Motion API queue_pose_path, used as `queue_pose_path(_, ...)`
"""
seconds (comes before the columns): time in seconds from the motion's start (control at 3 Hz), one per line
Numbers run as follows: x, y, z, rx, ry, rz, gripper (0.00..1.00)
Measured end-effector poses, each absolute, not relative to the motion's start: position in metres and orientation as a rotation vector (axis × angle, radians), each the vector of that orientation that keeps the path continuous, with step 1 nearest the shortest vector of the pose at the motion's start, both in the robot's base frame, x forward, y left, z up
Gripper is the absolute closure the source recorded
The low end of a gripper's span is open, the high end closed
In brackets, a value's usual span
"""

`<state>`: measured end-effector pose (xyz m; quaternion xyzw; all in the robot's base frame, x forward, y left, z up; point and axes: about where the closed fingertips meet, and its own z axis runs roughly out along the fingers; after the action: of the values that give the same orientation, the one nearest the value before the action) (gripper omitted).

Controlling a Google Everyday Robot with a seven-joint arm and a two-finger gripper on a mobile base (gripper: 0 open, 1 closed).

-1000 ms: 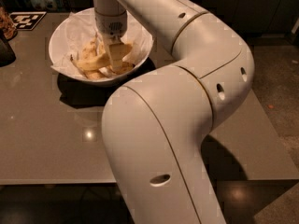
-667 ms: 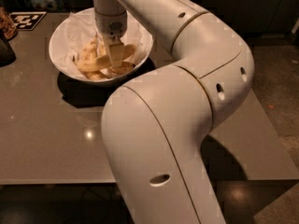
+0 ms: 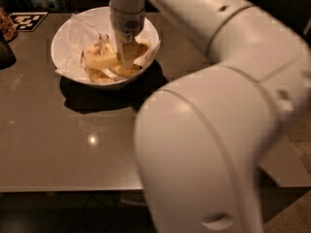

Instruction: Pick banana from white bowl

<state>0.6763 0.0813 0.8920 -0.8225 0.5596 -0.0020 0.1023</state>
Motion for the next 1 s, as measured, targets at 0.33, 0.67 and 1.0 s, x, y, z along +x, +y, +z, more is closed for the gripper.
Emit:
queue_pose_path(0.33, 0.641, 0.068, 0.928, -2.276, 1.508, 0.028, 1.00)
queue_pose_path(0.67, 0.618, 0.059, 0.945, -2.162, 1.420, 0.036, 1.00)
queue_pose_path(1.0, 0.591, 0.055, 0.959, -2.111, 1.398, 0.015, 1.00)
